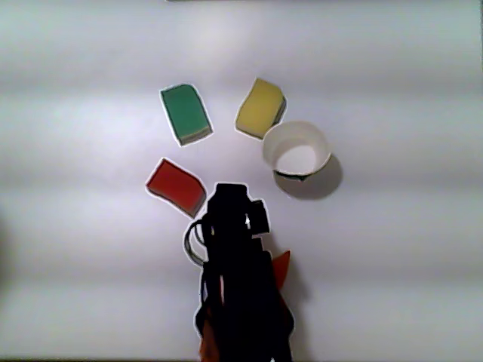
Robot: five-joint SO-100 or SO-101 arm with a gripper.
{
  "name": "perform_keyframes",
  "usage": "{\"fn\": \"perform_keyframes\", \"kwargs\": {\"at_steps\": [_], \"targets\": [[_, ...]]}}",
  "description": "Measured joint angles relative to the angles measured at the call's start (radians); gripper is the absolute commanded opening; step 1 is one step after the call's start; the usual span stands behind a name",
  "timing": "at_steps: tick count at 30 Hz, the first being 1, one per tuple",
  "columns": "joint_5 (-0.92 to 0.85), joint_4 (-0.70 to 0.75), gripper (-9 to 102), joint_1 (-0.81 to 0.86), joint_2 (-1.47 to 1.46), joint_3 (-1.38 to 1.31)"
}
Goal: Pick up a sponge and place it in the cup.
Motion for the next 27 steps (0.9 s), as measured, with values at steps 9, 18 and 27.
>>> {"fn": "perform_keyframes", "kwargs": {"at_steps": [9,18,27], "targets": [[0.115,-0.144,15,-0.262,-0.186,-0.143],[0.081,-0.204,22,-0.31,-0.342,-0.314],[-0.08,-0.302,22,-0.25,-0.468,-0.397]]}}
